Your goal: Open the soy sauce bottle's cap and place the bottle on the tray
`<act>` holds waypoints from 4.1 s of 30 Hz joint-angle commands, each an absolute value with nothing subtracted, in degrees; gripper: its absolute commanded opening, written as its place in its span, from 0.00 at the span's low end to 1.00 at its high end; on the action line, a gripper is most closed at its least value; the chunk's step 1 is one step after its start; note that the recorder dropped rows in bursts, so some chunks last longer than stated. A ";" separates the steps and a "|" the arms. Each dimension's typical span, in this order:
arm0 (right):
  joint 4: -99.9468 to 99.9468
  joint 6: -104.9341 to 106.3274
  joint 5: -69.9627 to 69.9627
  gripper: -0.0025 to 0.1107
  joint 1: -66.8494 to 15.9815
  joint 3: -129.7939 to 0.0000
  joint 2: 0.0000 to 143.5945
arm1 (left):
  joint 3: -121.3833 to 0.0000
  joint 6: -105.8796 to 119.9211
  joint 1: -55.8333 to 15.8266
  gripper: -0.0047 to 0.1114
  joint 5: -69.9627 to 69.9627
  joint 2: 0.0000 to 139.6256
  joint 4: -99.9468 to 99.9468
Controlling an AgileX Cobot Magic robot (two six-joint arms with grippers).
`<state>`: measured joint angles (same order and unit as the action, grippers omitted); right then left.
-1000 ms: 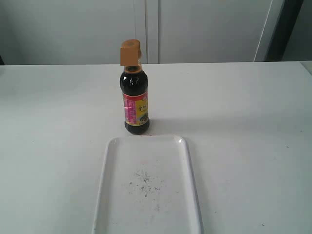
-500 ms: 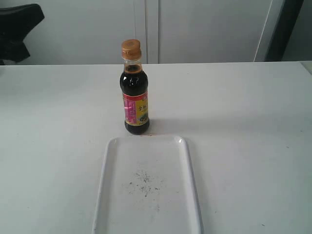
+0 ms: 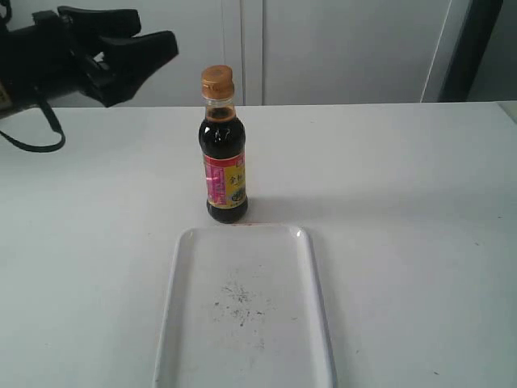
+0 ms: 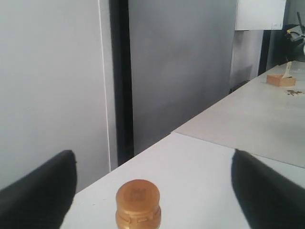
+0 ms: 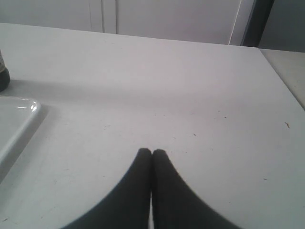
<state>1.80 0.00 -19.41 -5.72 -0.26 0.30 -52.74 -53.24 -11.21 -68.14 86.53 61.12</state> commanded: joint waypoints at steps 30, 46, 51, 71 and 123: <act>1.91 -1.32 -19.23 0.02 -5.33 0.00 0.00 | -67.33 -49.68 -20.09 0.94 -66.41 107.33 55.22; 1.91 -1.32 -19.23 0.02 -5.33 0.00 0.00 | -67.42 -44.97 -20.09 0.94 -66.57 115.57 54.44; 1.91 -1.32 -19.23 0.02 -5.33 0.00 0.00 | -67.42 -44.74 -20.09 0.94 -66.64 117.18 54.17; 1.91 -1.32 -19.23 0.02 -5.33 0.00 0.00 | -67.42 -41.35 -20.09 0.84 -69.27 121.63 52.24; 4.69 -2.87 4.89 0.02 -5.33 0.00 0.00 | -67.42 -38.52 -20.09 0.04 -69.27 121.63 54.02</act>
<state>4.34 -1.24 0.00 -5.72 -0.26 0.30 -67.17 -39.37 -20.01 -69.33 121.63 53.75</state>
